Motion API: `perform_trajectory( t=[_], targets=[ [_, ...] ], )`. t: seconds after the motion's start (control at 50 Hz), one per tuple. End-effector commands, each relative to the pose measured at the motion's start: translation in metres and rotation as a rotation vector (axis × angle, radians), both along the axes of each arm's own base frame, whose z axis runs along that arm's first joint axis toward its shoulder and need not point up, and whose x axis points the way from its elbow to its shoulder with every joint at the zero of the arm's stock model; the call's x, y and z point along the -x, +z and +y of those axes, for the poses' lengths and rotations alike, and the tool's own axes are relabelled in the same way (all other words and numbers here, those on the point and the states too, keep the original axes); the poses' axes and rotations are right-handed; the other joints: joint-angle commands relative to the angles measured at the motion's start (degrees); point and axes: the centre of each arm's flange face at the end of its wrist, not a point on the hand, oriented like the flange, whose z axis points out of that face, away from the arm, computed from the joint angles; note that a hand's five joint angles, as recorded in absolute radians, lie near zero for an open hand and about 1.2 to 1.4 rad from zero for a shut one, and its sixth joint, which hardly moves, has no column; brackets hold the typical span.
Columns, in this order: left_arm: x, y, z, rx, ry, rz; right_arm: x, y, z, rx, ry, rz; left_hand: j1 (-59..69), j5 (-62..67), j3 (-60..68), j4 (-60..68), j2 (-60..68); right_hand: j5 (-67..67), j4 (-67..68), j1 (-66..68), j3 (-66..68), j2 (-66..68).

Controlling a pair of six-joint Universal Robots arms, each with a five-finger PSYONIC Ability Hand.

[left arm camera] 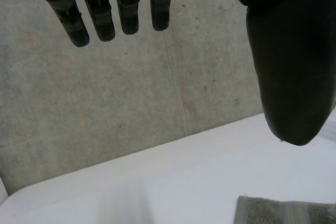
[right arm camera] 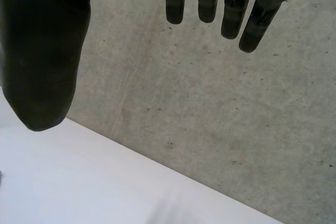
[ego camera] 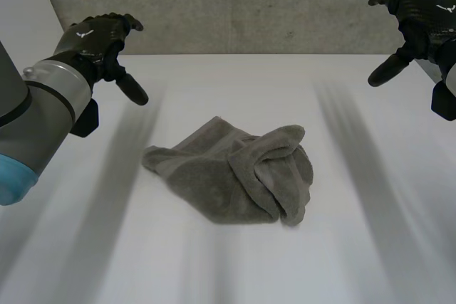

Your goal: Fold the towel.

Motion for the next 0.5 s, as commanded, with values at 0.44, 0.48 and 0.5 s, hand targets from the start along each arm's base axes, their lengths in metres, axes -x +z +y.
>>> perform_trajectory(
  t=[0.44, 0.48, 0.5],
  targets=[
    [0.037, -0.168, -0.034, -0.383, -0.284, -0.255, -0.032, -0.174, -0.029, -0.553, 0.145, 0.079, -3.0, 0.5, -2.5, -2.9, -0.1, -3.6, -3.4, -3.7, -0.4, -4.6],
    [0.036, -0.174, -0.035, -0.394, -0.282, -0.264, -0.041, -0.182, -0.023, -0.574, 0.172, 0.085, 1.2, 4.7, -2.5, -2.9, 4.1, -3.6, -3.4, -3.7, -0.4, -4.6],
    [0.036, -0.177, -0.035, -0.405, -0.279, -0.267, -0.05, -0.187, -0.017, -0.59, 0.197, 0.088, 7.7, 11.3, -2.5, -2.9, 10.6, -3.6, -3.4, -3.7, -0.4, -4.6]
  ],
)
